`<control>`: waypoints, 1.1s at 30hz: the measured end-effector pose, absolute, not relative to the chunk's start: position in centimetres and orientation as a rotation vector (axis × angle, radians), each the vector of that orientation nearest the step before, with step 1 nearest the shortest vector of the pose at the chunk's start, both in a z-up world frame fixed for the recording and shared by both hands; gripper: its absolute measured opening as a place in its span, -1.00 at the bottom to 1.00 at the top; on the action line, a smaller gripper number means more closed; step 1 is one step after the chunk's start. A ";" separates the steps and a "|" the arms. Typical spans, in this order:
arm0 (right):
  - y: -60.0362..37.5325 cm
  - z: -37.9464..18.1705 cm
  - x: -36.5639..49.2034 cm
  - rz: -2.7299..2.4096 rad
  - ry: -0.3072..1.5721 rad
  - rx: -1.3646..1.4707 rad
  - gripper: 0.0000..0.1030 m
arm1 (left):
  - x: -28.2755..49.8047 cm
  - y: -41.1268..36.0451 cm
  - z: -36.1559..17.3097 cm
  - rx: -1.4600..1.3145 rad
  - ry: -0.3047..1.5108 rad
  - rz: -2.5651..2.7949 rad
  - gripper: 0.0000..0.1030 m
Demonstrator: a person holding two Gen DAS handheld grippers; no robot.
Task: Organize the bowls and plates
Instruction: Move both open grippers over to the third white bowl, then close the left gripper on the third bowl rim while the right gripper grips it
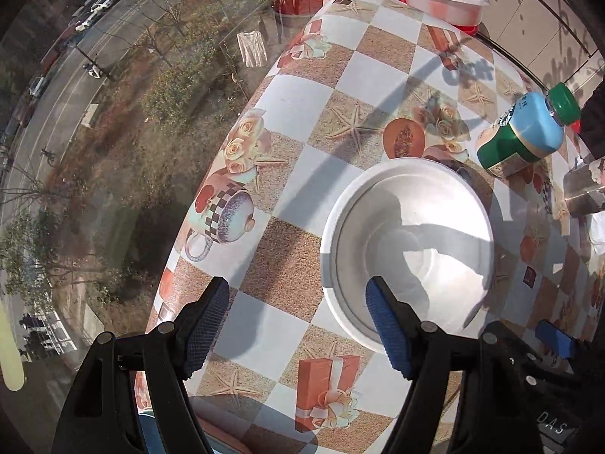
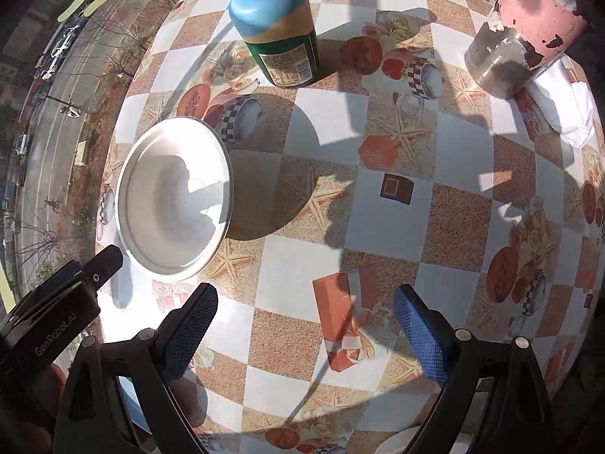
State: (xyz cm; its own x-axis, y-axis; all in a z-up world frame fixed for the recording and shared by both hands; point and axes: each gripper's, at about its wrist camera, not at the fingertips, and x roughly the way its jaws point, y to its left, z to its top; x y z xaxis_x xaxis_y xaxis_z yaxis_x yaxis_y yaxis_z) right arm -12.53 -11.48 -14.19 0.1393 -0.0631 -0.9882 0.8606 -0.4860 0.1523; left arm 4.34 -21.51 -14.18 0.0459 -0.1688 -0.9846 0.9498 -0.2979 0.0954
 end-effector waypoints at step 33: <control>-5.3 -18.8 -5.2 -1.255 0.814 1.744 -0.70 | 7.3 -7.6 -19.7 1.595 0.934 -1.529 -0.39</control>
